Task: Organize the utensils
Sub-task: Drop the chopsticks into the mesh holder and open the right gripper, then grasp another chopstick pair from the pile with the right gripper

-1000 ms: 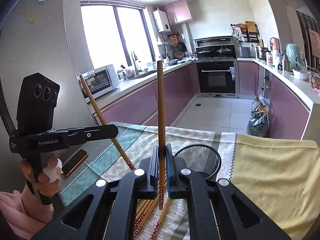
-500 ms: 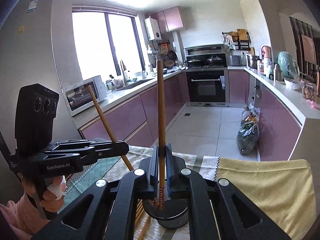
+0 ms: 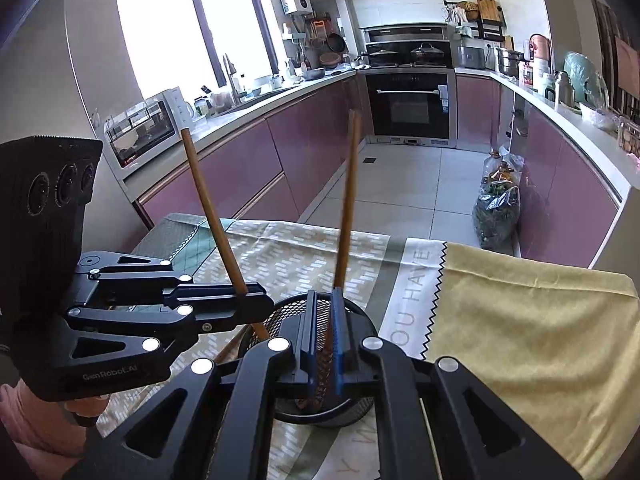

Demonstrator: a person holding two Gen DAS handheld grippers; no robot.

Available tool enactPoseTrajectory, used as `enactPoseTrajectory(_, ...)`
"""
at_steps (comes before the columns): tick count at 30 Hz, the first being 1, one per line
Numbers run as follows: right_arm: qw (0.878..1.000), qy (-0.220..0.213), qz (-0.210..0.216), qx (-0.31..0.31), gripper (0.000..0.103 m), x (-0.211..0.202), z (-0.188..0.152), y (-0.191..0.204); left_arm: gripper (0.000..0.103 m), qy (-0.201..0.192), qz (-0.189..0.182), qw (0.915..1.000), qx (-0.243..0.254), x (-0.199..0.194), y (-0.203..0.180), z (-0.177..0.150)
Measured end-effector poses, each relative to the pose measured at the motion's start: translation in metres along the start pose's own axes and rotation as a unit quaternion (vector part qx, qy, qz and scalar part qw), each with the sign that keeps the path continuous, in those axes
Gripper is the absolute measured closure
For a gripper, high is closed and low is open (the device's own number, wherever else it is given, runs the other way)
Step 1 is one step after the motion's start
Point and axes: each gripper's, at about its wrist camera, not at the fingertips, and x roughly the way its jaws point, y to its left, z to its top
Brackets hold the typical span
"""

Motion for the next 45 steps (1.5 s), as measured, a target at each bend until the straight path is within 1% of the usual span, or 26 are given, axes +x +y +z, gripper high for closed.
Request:
enactPoseTrajectory(4, 1.000, 0.000, -0.002, 0.009, 0.095, 0.004, 0.000, -0.001, 0.091, -0.004, 0.015, 0.9999, -0.002, 0.004, 0.003, 0.001)
enactPoseTrajectory(5, 1.000, -0.002, -0.001, 0.010, 0.095, 0.003, -0.001, -0.001, 0.088, -0.006, 0.015, 0.9999, -0.004, 0.004, 0.004, 0.000)
enactPoseTrajectory(8, 1.000, -0.010, 0.002, 0.010, 0.094, -0.002, -0.004, 0.001, 0.083, -0.018, 0.024, 0.9995, -0.010, -0.002, 0.007, -0.005)
enactPoseTrajectory(9, 1.000, -0.014, 0.003, 0.010, 0.092, -0.005, -0.005, 0.002, 0.083, -0.023, 0.031, 0.9992, -0.012, -0.006, 0.009, -0.007)
enactPoseTrajectory(11, 1.000, -0.024, 0.005, 0.010, 0.088, -0.011, -0.007, 0.005, 0.074, -0.040, 0.043, 0.9982, -0.015, -0.017, 0.011, -0.012)
enactPoseTrajectory(13, 0.999, -0.038, 0.013, 0.004, 0.082, -0.023, -0.010, 0.010, 0.071, -0.059, 0.056, 0.9965, -0.016, -0.032, 0.014, -0.019)
enactPoseTrajectory(14, 0.999, -0.044, 0.020, 0.000, 0.081, -0.028, -0.013, 0.014, 0.069, -0.067, 0.063, 0.9956, -0.018, -0.040, 0.017, -0.024)
enactPoseTrajectory(17, 0.998, -0.055, 0.040, -0.018, 0.077, -0.044, -0.025, 0.030, 0.066, -0.080, 0.078, 0.9936, -0.022, -0.060, 0.025, -0.042)
enactPoseTrajectory(19, 0.997, -0.055, 0.048, -0.036, 0.072, -0.050, -0.033, 0.042, 0.065, -0.081, 0.095, 0.9919, -0.022, -0.070, 0.030, -0.055)
enactPoseTrajectory(22, 0.996, -0.033, 0.063, -0.045, 0.071, -0.044, -0.048, 0.055, 0.064, -0.064, 0.109, 0.9917, -0.024, -0.073, 0.039, -0.077)
enactPoseTrajectory(25, 0.997, 0.001, 0.054, -0.053, 0.071, -0.026, -0.066, 0.064, 0.064, -0.040, 0.116, 0.9921, -0.029, -0.067, 0.046, -0.099)
enactPoseTrajectory(27, 0.997, 0.024, 0.061, -0.041, 0.071, -0.011, -0.078, 0.065, 0.064, -0.022, 0.115, 0.9925, -0.035, -0.059, 0.051, -0.113)
enactPoseTrajectory(31, 0.997, 0.059, 0.039, -0.028, 0.071, 0.013, -0.097, 0.062, 0.064, 0.015, 0.125, 0.9915, -0.034, -0.040, 0.055, -0.137)
enactPoseTrajectory(34, 0.997, 0.076, 0.027, -0.016, 0.071, 0.024, -0.109, 0.060, 0.065, 0.030, 0.128, 0.9908, -0.035, -0.030, 0.056, -0.146)
enactPoseTrajectory(37, 0.996, 0.082, 0.022, -0.007, 0.071, 0.028, -0.115, 0.058, 0.066, 0.038, 0.130, 0.9901, -0.036, -0.024, 0.056, -0.152)
enactPoseTrajectory(42, 0.996, 0.087, 0.010, -0.010, 0.071, 0.034, -0.118, 0.062, 0.067, 0.050, 0.134, 0.9891, -0.034, -0.015, 0.054, -0.151)
enactPoseTrajectory(45, 0.996, 0.092, 0.007, -0.008, 0.071, 0.041, -0.118, 0.065, 0.070, 0.057, 0.137, 0.9884, -0.033, -0.008, 0.053, -0.151)
